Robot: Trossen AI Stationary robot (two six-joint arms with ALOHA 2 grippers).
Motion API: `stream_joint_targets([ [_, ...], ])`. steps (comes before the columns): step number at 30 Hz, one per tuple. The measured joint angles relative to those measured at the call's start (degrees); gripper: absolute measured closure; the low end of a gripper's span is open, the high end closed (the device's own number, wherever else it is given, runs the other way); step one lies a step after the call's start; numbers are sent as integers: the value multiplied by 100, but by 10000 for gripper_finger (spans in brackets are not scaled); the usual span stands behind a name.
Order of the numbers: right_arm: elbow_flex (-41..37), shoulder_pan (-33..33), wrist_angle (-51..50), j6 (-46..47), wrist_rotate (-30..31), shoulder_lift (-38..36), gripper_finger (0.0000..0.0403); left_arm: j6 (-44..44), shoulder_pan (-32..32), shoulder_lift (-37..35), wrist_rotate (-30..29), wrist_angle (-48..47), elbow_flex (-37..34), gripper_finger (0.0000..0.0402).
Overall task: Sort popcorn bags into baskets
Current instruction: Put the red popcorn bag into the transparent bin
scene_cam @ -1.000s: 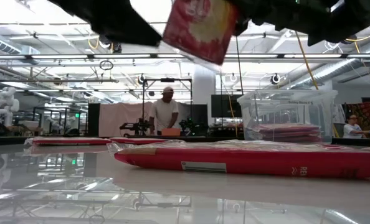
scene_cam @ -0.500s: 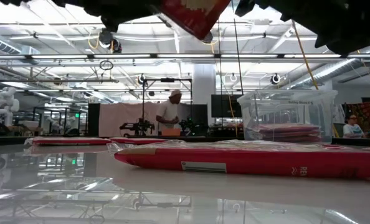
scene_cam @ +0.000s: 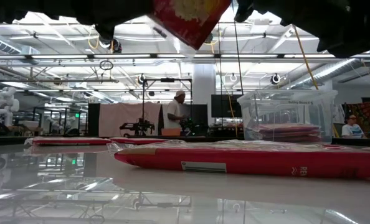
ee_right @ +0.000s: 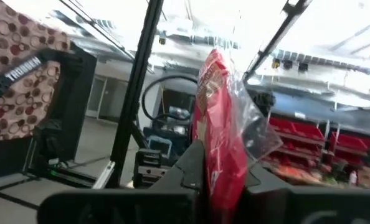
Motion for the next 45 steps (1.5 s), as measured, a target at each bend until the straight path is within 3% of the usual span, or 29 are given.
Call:
stream_joint_targets([
  [4,-2,45,-393,31,863,-33,363,103,36,-13,-82,-299,0,374],
  [10,-7,39,-1291,442,1958,-25,300,257,99,-391,-768,-1194,3,389],
  [18,-11,-46,-3144,1815,2375,-230,256,-162,365,-1389,-735,-3206,17,374],
  [24,189,-141,-5490,2207,2870,-1155,253,-837,689,-2109,-610,-4865,17,373],
  [30,995,-560,-7560,2119,2426,-1970,254,-1329,1202,-2321,148,-5637,15,372],
  [36,1505,-1197,-7554,1687,1292,-1800,254,-1355,1521,-2041,593,-5583,15,372],
  [42,1613,-1522,-7173,1429,531,-1042,253,-1319,1725,-1739,605,-5538,17,372],
  [45,1613,-1581,-6924,1142,460,-604,247,-1216,1811,-1663,624,-5514,16,372],
])
